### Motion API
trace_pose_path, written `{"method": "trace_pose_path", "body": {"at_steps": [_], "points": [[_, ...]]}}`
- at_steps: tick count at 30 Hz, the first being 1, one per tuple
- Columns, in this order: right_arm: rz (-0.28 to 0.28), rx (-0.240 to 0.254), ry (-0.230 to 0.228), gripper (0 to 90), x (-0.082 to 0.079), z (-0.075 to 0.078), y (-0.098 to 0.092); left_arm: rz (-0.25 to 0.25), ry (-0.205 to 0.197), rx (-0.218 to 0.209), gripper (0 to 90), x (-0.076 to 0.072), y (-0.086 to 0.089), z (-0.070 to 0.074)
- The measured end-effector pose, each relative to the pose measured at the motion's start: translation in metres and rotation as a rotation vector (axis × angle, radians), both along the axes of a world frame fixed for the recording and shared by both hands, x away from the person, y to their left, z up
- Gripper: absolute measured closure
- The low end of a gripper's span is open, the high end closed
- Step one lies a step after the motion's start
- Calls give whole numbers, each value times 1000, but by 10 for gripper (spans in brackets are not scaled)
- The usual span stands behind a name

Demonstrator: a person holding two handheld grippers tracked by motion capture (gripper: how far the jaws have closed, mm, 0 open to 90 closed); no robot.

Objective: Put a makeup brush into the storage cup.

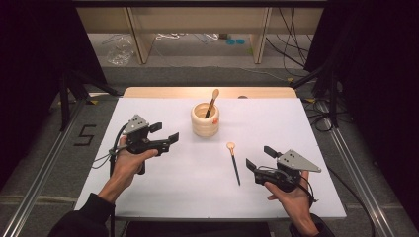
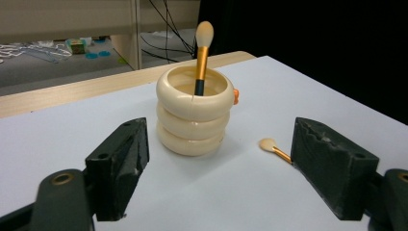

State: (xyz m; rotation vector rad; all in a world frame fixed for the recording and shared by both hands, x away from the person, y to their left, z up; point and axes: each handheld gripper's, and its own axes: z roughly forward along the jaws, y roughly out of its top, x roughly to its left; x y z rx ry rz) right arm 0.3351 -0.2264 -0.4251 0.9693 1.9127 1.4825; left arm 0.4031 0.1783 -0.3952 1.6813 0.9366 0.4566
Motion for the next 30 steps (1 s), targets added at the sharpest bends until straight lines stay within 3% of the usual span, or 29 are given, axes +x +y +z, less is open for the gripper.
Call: {"method": "trace_pose_path", "body": {"at_steps": [16,19,24,28,30], "points": [[-3,4,-3,235,1,0,0,-23,22,-7,205,-23,1,-8],[-4,-5,5,235,0,0,0,-43,9,8,204,-27,2,-8],[-7,-1,-1,235,0,0,-1,-41,11,-1,194,-34,0,-10],[0,9,-4,235,1,-1,-1,-47,-17,27,191,-38,2,-11],[-5,5,1,235,1,-1,-2,-48,-6,17,186,-41,2,-12]]}}
